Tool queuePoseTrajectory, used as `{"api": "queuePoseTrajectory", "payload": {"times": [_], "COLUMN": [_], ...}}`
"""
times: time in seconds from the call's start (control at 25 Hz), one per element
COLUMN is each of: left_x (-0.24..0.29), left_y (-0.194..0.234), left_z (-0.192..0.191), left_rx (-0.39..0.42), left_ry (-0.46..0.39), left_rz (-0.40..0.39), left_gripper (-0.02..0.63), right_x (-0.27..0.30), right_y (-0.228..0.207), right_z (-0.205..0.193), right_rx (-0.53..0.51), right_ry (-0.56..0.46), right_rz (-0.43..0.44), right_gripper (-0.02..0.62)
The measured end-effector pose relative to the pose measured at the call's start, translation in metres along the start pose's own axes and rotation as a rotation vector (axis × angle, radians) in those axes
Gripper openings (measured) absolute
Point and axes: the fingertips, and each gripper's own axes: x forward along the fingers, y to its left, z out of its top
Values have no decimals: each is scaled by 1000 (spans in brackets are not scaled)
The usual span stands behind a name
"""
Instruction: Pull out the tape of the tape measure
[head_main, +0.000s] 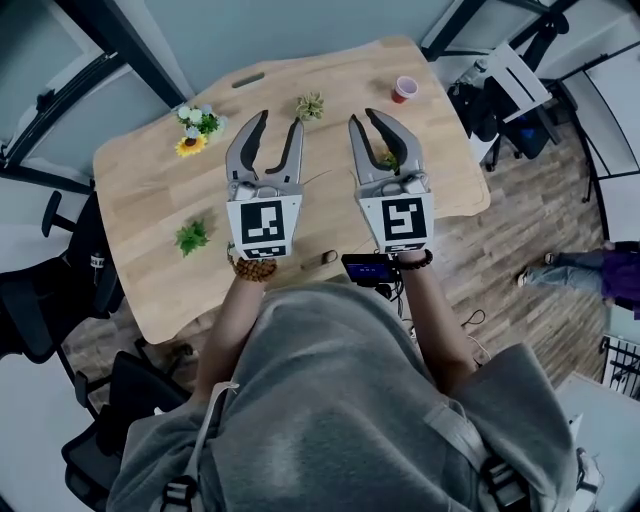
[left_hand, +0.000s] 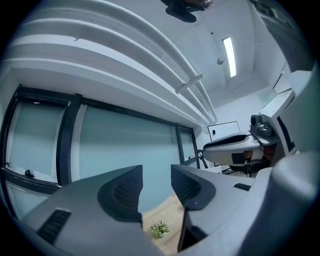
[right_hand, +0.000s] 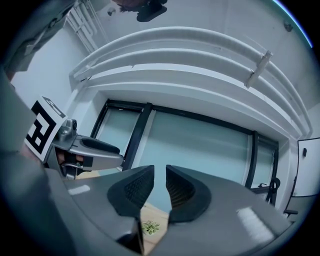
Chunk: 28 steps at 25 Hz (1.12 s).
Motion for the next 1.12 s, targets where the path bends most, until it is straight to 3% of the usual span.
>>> {"api": "queuePoseTrajectory", "payload": {"times": [0.36, 1.12], "left_x": [-11, -17], "left_y": [-6, -13], "left_z": [-19, -62], "left_rx": [13, 3], "left_ry": [15, 84], "left_rz": [27, 39], "left_gripper": [40, 21], "right_x": [-8, -24], "right_y": [13, 35], "right_z": [-20, -47], "right_rx": [43, 134], "right_ry": [32, 67], "right_rz": [0, 3], "right_gripper": [58, 37]}}
